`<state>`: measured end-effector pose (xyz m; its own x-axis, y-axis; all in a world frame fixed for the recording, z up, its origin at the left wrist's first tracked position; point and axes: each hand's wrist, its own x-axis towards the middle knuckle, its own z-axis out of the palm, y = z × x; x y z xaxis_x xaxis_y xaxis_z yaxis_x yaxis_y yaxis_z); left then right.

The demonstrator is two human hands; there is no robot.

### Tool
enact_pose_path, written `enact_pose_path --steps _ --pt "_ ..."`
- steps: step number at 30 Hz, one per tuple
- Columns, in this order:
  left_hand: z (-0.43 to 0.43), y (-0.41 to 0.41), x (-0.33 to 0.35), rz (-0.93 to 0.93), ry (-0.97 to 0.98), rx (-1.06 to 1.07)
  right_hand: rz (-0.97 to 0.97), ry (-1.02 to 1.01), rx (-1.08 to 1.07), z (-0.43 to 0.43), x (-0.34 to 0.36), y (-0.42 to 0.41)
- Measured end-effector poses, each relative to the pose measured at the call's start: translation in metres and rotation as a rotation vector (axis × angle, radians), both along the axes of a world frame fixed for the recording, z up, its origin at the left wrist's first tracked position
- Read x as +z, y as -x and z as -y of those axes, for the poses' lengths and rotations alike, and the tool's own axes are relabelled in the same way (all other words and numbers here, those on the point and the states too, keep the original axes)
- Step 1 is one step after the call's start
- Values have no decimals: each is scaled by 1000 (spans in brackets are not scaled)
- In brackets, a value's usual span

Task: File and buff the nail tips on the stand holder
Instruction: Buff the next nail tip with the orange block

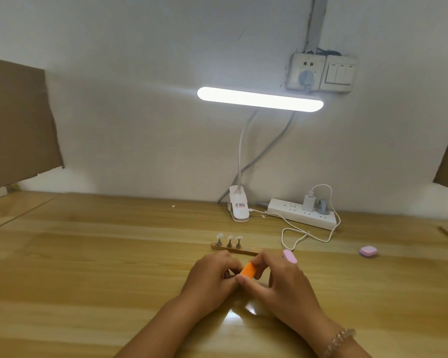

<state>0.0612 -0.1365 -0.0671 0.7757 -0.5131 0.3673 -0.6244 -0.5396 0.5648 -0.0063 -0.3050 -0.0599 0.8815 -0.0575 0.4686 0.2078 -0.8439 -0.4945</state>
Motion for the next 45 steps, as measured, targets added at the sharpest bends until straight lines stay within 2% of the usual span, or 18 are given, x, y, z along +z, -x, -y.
enact_pose_path --steps 3,7,11,15,18,22,26,29,34,37,41,45 --pt "2 0 -1 16 9 25 7 -36 -81 5 2 -3" --pt "2 1 0 -4 11 29 -14 -54 13 1 -1 0" --pt "3 2 0 -11 31 42 3 -75 -91 4 1 -4" --pt "1 2 1 -15 25 25 -8 -52 12 -2 0 -1" --pt "2 2 0 -6 34 29 -6 -81 -90 5 2 -4" --pt "1 2 0 -12 35 17 -35 -79 22 0 -1 -1" --pt "2 3 1 -1 49 20 -12 -103 -79 6 1 -6" --pt "0 3 1 0 34 9 -31 -99 8 1 -2 -3" --pt "2 2 -1 -3 39 31 24 -212 -103 9 5 -7" --pt "1 1 -1 -11 29 35 -2 -142 38 1 0 -1" --pt "1 1 -1 -37 69 13 5 -131 -48 6 0 -7" --pt "-1 -2 -1 -108 90 -27 49 -54 63 -2 -1 -1"
